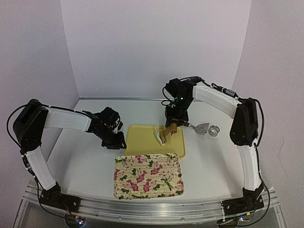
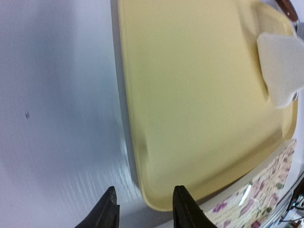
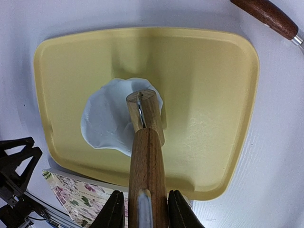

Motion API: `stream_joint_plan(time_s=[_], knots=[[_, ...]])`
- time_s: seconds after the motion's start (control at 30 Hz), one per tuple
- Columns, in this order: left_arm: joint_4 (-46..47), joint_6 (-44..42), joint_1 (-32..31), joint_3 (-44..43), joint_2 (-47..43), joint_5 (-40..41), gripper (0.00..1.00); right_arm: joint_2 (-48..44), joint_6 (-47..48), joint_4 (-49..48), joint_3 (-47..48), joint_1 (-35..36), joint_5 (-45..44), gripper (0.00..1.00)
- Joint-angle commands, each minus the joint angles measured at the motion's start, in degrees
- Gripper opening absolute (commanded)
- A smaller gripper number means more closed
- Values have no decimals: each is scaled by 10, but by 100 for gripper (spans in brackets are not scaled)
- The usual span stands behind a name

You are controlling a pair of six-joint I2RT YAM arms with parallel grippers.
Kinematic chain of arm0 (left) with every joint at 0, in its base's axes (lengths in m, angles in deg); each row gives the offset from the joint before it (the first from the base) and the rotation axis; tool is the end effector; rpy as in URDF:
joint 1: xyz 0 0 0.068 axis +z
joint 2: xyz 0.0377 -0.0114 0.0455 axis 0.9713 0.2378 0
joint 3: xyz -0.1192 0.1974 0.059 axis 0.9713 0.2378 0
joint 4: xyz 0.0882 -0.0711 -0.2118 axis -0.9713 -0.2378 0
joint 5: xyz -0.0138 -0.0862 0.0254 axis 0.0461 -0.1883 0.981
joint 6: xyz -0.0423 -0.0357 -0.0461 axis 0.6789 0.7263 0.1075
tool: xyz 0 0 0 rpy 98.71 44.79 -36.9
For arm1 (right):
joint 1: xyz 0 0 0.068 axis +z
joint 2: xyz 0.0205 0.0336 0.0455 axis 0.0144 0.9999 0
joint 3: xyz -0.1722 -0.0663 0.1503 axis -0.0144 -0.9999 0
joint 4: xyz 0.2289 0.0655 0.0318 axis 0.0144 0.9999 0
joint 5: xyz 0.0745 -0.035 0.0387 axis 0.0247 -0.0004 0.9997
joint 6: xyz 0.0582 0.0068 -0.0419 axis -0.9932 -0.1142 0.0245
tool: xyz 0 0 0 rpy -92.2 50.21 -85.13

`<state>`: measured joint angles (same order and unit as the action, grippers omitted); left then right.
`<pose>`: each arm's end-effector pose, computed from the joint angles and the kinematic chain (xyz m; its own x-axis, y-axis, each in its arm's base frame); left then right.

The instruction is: Roll out the dumpling wrappers from the dough

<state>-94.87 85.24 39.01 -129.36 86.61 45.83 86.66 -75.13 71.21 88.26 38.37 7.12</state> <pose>0.2605 -0.2116 0.1238 -0.9498 0.0853 -0.3012 0.1990 0.9071 -0.3709 0.3318 0.2738 0.2068 -0.9899 -0.0574 -0.1293 -0.1030 0.9188 0.3809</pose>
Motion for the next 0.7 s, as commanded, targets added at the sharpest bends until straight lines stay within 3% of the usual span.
stream_joint_plan(time_s=[0.0,0.37,0.67], knots=[[-24,-15,24,-82,48,33,42,1,-2,7,-7,-2,-2,0],[-6,-38,62,-168,147,-5,42,36,-1,7,-15,-10,36,0],[31,-28,62,-148,170,-63,35,65,11,-1,-30,-31,92,0]])
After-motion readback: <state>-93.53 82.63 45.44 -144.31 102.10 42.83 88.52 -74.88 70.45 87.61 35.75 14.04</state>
